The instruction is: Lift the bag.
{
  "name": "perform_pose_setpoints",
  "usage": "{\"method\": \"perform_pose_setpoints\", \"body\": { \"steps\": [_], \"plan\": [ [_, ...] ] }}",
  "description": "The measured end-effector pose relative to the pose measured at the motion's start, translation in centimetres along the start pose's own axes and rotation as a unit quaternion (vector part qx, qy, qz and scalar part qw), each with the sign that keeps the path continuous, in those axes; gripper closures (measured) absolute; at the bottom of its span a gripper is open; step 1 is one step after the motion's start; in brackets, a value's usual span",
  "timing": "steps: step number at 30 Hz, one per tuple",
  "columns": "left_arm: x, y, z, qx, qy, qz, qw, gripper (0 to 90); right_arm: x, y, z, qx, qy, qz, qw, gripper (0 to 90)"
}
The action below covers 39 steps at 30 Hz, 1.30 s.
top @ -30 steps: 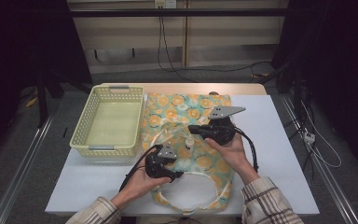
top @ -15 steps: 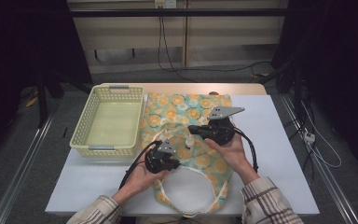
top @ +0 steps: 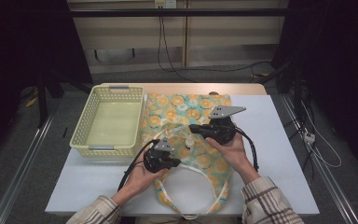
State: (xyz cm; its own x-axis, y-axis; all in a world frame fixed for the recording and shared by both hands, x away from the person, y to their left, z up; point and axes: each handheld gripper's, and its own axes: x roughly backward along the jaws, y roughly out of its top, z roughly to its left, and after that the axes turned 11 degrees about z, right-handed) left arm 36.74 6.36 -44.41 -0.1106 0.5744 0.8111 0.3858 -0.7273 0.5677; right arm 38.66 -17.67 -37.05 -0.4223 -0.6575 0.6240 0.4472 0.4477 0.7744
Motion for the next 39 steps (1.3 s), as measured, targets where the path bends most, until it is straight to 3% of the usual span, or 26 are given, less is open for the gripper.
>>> {"method": "perform_pose_setpoints", "body": {
  "steps": [6, 7, 9, 10, 11, 13, 14, 15, 19, 28, 39],
  "plan": [
    [1.2, 0.2, -0.6, 0.008, -0.008, -0.033, 0.9994, 90.0, 0.4, 0.1, -0.1, -0.001, -0.002, -0.006, 1.0000, 90.0],
    [1.5, 0.2, -0.7, 0.006, 0.006, -0.033, 0.9994, 90.0, 0.4, 0.1, -0.2, -0.001, -0.003, -0.006, 1.0000, 90.0],
    [2.0, 0.3, -0.7, 0.002, -0.003, -0.043, 0.9991, 90.0, 0.5, 0.2, -0.1, -0.001, -0.003, -0.009, 1.0000, 90.0],
    [2.2, 0.3, -0.8, 0.006, 0.008, -0.047, 0.9988, 90.0, 0.6, 0.3, -0.1, -0.001, -0.003, -0.010, 0.9999, 90.0],
    [2.5, 0.4, -0.8, 0.004, -0.003, -0.055, 0.9985, 90.0, 0.6, 0.3, -0.1, -0.001, -0.003, -0.012, 0.9999, 90.0],
    [3.1, 0.5, -0.8, 0.001, -0.004, -0.065, 0.9979, 90.0, 0.8, 0.4, -0.2, 0.000, -0.004, -0.014, 0.9999, 90.0],
    [3.5, 0.7, -1.0, 0.004, 0.010, -0.067, 0.9977, 90.0, 0.9, 0.5, -0.2, -0.001, -0.004, -0.015, 0.9999, 90.0],
    [3.8, 0.8, -0.9, 0.001, -0.002, -0.074, 0.9973, 90.0, 1.0, 0.6, -0.2, -0.001, -0.005, -0.016, 0.9999, 90.0],
    [5.3, 1.2, -0.9, -0.002, 0.002, -0.090, 0.9959, 90.0, 1.5, 1.1, -0.4, 0.001, -0.009, -0.026, 0.9996, 90.0],
    [8.7, 2.6, -0.5, 0.006, 0.016, -0.150, 0.9886, 90.0, 2.2, 1.9, -1.4, -0.008, -0.018, -0.045, 0.9988, 90.0],
    [12.5, 4.7, -0.3, 0.005, 0.028, -0.216, 0.9759, 90.0, 3.8, 4.2, -2.3, -0.008, -0.037, -0.070, 0.9968, 90.0]
  ]
}}
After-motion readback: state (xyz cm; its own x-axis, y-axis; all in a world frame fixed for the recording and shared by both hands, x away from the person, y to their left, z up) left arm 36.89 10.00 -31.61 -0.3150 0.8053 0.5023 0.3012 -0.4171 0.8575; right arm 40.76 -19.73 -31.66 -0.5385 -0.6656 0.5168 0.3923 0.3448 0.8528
